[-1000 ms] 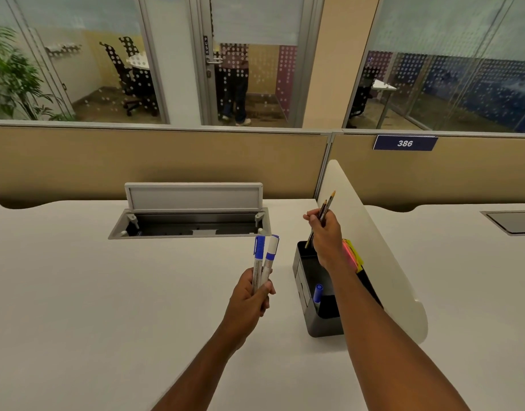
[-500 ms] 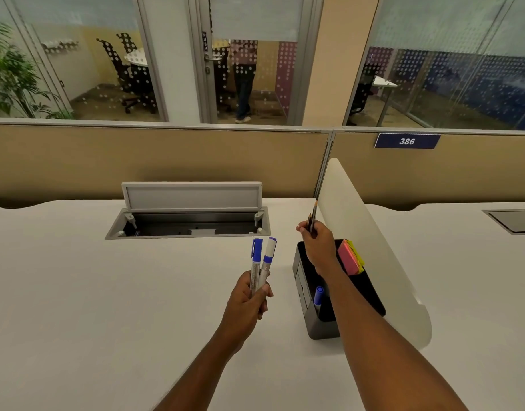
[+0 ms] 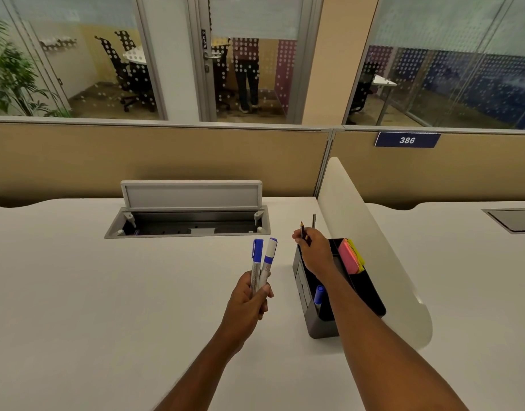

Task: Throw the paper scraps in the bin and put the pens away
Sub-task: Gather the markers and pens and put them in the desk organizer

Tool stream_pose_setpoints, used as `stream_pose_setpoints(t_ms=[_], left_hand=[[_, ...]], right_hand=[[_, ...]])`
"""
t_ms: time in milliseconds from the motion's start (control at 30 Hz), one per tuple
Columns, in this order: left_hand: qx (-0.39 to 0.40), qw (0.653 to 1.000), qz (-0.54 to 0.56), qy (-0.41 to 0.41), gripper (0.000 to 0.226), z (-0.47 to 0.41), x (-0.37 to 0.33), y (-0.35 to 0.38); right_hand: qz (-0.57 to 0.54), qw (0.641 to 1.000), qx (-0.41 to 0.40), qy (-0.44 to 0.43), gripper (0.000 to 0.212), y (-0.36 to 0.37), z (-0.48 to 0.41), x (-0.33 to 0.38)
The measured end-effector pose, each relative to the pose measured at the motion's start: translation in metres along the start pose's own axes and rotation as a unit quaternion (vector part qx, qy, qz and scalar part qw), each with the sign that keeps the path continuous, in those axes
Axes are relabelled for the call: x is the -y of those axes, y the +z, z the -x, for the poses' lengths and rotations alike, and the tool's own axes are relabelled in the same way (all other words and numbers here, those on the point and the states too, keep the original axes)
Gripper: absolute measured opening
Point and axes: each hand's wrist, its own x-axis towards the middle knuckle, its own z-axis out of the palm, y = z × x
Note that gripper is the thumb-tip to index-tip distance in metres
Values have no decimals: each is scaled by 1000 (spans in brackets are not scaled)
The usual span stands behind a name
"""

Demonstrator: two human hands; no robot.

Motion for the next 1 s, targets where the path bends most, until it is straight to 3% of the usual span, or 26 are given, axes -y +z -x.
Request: stream_pose_setpoints(t_ms=[767, 1000], left_hand=[[-1, 1000, -6, 5, 20, -3, -4, -2], [-2, 1000, -6, 9, 20, -8, -7, 8]], right_hand=[[32, 999, -17, -17, 24, -1, 2, 1], [-55, 988, -141, -40, 16, -18, 13, 31]])
